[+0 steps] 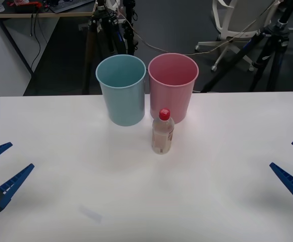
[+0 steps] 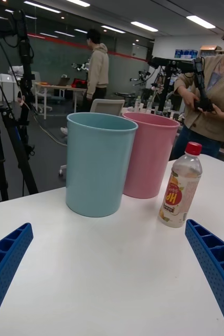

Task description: Grasp the object on the table and drop it into the matching bin: aluminum can to the light blue bin, PET bottle to the pink bin.

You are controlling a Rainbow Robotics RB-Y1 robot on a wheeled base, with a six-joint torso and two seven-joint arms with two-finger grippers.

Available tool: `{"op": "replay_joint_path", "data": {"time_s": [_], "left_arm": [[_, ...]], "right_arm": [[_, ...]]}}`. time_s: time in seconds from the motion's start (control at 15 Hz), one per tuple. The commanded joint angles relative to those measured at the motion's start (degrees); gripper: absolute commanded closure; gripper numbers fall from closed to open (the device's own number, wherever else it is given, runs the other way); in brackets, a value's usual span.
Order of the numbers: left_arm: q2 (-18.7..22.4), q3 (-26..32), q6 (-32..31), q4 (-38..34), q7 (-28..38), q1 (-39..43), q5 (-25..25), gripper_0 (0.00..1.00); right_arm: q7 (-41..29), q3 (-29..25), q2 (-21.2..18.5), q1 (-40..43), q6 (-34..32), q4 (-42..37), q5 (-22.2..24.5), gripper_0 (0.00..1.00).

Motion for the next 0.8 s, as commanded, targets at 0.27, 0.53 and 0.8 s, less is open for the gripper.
{"op": "replay_joint_path", "data": {"time_s": [0.27, 0.53, 0.8], "left_arm": [[0.0, 0.0, 0.0, 0.0, 0.0, 0.0, 0.0, 0.00], [0.0, 0.0, 0.0, 0.0, 0.0, 0.0, 0.0, 0.00], [0.0, 0.0, 0.0, 0.0, 0.0, 0.0, 0.0, 0.00]], "right_arm": [[-0.1, -1.6, 0.5, -0.9, -0.7, 1.1, -0.8, 0.00], [0.9, -1.2, -0.1, 0.4, -1.5, 1.1, -1.1, 0.00], [14.2, 3.9, -3.9, 3.3, -1.7, 2.3, -6.0, 0.00]]}}
